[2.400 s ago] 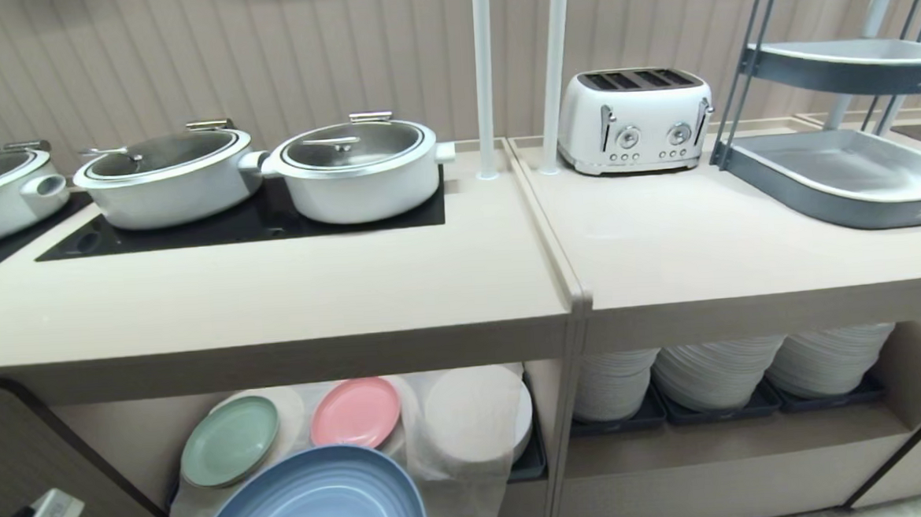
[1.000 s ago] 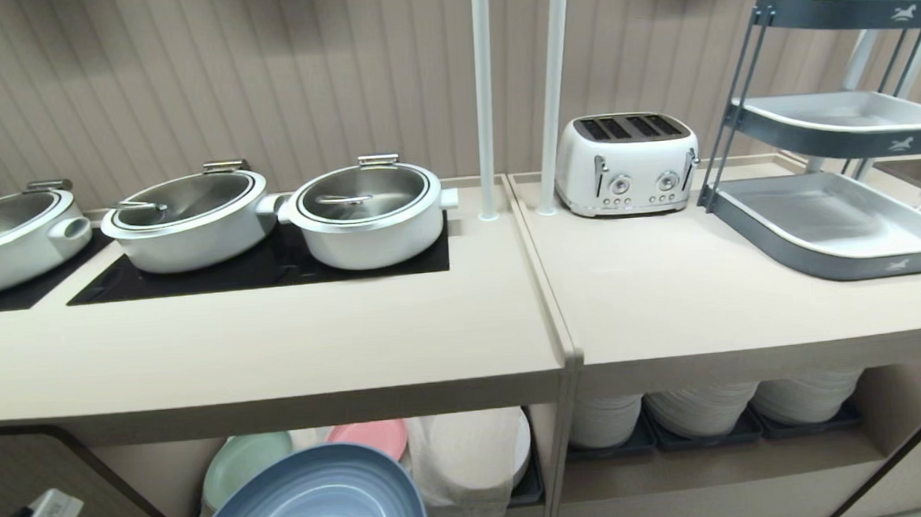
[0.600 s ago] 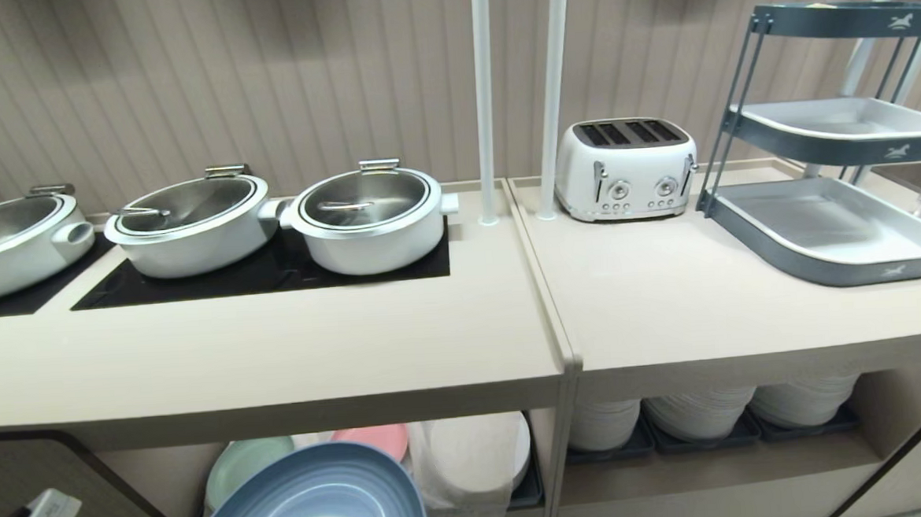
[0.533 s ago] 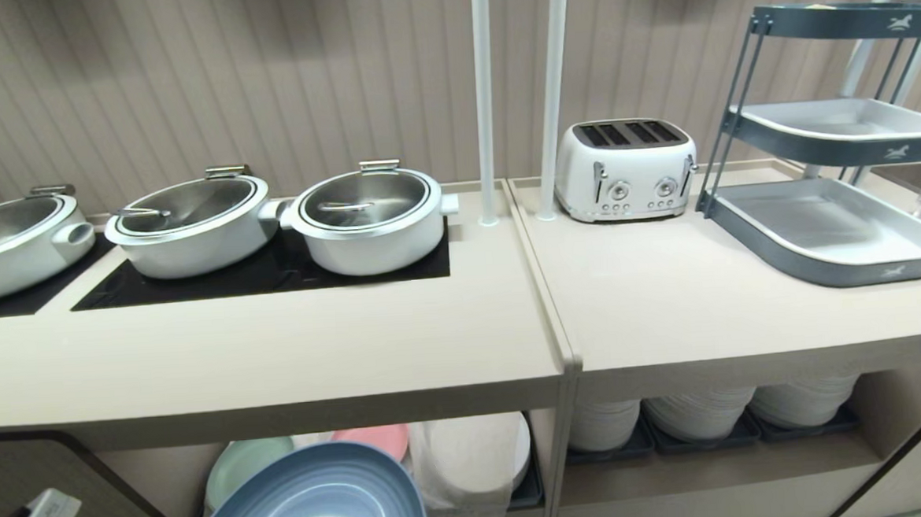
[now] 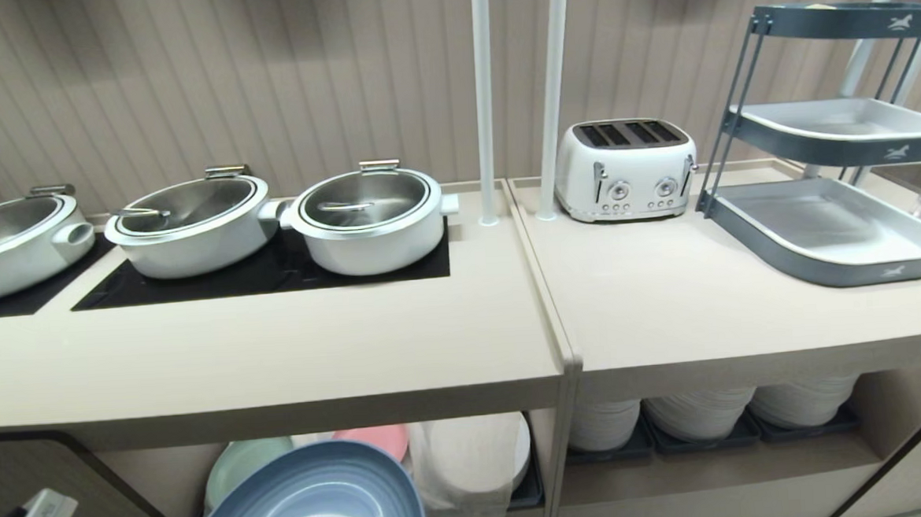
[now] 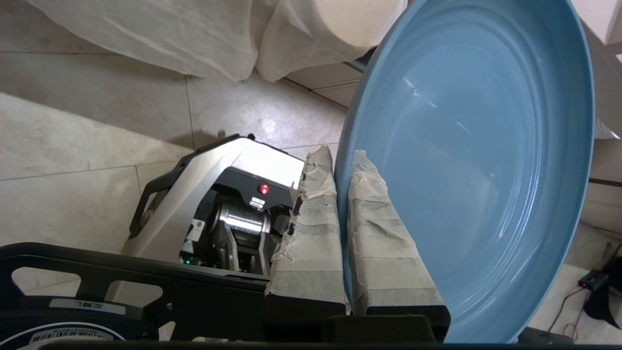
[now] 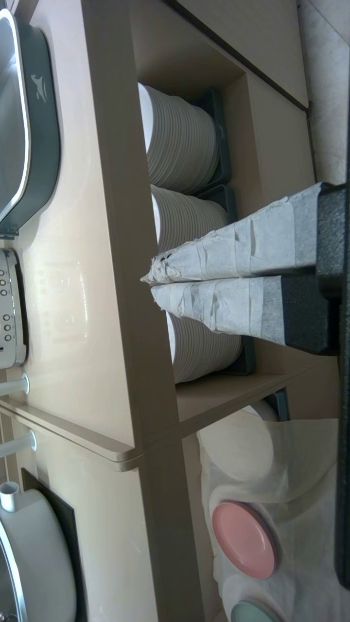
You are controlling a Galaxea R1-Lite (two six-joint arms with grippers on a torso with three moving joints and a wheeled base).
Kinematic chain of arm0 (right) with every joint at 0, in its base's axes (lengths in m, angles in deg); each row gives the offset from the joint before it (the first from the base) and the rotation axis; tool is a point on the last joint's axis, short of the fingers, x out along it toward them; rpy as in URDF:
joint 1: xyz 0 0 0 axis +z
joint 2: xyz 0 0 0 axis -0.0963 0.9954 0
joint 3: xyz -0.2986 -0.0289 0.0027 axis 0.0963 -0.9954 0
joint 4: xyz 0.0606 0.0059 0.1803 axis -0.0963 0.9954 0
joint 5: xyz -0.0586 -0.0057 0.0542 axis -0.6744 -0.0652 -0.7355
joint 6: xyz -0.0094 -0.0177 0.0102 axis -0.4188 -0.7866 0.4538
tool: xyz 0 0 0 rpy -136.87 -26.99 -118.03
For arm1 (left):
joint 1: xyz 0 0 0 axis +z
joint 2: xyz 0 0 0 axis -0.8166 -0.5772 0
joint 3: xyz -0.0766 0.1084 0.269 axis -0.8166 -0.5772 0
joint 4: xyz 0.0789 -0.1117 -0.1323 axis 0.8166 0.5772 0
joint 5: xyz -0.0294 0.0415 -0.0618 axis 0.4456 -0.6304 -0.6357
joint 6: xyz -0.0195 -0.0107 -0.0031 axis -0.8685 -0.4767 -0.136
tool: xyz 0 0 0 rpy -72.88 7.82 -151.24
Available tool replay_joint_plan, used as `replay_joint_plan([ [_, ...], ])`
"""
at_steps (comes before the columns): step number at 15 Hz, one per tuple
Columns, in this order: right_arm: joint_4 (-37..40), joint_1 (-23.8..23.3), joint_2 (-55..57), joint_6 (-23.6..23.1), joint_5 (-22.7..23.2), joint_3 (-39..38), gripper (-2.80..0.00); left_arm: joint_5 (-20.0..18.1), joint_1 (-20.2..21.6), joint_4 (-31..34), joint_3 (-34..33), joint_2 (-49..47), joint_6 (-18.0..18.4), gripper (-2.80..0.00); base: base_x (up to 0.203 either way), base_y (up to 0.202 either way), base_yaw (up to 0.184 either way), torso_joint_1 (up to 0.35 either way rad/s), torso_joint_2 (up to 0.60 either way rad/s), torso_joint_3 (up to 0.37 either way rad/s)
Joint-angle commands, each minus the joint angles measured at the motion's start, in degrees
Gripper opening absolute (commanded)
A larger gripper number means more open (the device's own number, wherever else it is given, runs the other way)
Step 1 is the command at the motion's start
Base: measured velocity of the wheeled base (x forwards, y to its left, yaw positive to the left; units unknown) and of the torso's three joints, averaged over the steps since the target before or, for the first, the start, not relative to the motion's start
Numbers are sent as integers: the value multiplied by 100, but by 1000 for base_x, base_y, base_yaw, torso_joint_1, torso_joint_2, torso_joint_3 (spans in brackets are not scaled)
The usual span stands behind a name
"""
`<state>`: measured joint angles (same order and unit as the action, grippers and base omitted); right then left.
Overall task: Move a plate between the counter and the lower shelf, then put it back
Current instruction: Put the plate
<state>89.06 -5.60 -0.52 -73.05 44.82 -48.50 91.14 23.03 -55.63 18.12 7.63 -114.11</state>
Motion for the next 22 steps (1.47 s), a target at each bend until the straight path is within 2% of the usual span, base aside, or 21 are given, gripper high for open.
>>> replay_joint_plan([
  [1, -4, -1, 0, 10, -3, 0, -280, 14, 8, 0, 7, 4, -32, -280, 0, 0, 0, 0, 0, 0],
  [15, -4, -1, 0, 11, -3, 0, -280, 14, 175, 1, -24, 35, -23, -280, 0, 0, 0, 0, 0, 0],
  [22, -4, -1, 0, 11, -3, 0, -280, -4, 166, 0, -274, 127, -32, -280, 0, 0, 0, 0, 0, 0],
])
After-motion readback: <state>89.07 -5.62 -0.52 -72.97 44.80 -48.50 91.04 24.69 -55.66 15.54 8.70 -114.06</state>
